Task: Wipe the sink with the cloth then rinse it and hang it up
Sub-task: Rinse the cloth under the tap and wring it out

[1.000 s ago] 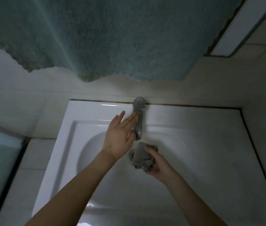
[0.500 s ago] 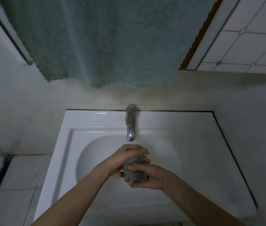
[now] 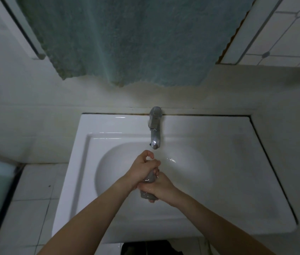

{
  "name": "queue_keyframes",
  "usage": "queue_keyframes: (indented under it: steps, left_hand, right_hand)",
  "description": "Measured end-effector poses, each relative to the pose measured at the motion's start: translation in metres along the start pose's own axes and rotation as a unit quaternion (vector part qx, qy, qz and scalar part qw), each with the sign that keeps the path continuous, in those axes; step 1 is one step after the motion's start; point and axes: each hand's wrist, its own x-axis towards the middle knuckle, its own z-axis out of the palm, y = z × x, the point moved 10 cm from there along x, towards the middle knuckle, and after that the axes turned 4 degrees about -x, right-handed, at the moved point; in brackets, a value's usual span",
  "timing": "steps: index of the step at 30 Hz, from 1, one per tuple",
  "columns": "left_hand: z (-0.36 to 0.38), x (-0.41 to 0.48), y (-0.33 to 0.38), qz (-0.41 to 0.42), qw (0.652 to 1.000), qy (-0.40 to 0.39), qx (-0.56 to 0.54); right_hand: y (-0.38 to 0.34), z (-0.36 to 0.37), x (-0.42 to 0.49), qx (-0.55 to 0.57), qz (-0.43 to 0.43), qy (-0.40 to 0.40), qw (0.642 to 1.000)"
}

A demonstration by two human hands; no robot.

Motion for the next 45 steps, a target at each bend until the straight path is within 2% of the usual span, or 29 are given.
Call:
queue_keyframes:
  steps: [3, 10, 12, 13, 15, 17, 18, 20, 21, 23, 25, 29, 31, 36, 40, 45]
  left_hand:
    - [0.001, 0.000, -0.003, 0.012, 0.999, 0.003, 0.042]
    - [0.000, 0.000, -0.001, 0.072, 0.992, 0.049, 0.096]
    - [-0.004, -0.001, 0.009, 0.099, 0.988, 0.088, 0.076]
    - [-0.004, -0.003, 0.016, 0.116, 0.986, 0.102, 0.063]
    - [-0.004, -0.009, 0.031, 0.155, 0.979, 0.125, 0.051]
    - [-0.002, -0.017, 0.044, 0.192, 0.970, 0.141, 0.054]
    - [0.001, -0.020, 0.047, 0.200, 0.968, 0.139, 0.056]
    - [0.010, -0.023, 0.046, 0.200, 0.970, 0.125, 0.055]
    - [0.013, -0.025, 0.043, 0.195, 0.971, 0.129, 0.045]
    - [0.009, -0.028, 0.037, 0.174, 0.970, 0.170, 0.017]
    - [-0.001, -0.028, 0.030, 0.145, 0.967, 0.209, -0.022]
    - [-0.005, -0.026, 0.022, 0.105, 0.963, 0.211, -0.130]
    - [-0.004, -0.025, 0.019, 0.099, 0.957, 0.225, -0.155]
    - [-0.015, -0.020, 0.007, 0.078, 0.951, 0.273, -0.123]
    - [-0.023, -0.019, -0.016, 0.053, 0.945, 0.279, -0.161]
    - [-0.025, -0.022, -0.034, 0.019, 0.945, 0.278, -0.172]
  right_hand:
    - [0.002, 0.002, -0.001, -0.010, -0.037, 0.008, 0.999]
    - [0.019, -0.011, -0.002, 0.019, -0.044, 0.034, 0.998]
    - [0.024, -0.021, -0.003, 0.128, -0.033, 0.068, 0.989]
    - [0.024, -0.020, -0.003, 0.211, -0.025, 0.057, 0.976]
    - [0.017, -0.015, -0.003, 0.375, -0.007, 0.024, 0.927]
    - [0.015, -0.021, -0.002, 0.459, 0.028, 0.048, 0.887]
    - [0.016, -0.028, -0.002, 0.441, 0.046, 0.079, 0.893]
    - [0.019, -0.048, -0.004, 0.312, 0.066, 0.181, 0.930]
    - [0.016, -0.059, -0.005, 0.227, 0.059, 0.234, 0.944]
    - [0.006, -0.070, -0.006, 0.108, 0.019, 0.299, 0.948]
    - [0.003, -0.071, -0.007, 0.086, 0.000, 0.321, 0.943]
    - [-0.002, -0.076, -0.012, 0.060, -0.026, 0.360, 0.931]
    - [-0.004, -0.075, -0.012, 0.032, -0.037, 0.370, 0.928]
    - [-0.010, -0.070, -0.013, -0.054, -0.050, 0.379, 0.922]
    - [-0.003, -0.056, -0.003, -0.138, -0.046, 0.320, 0.936]
    - [-0.006, -0.044, -0.002, -0.258, -0.066, 0.264, 0.927]
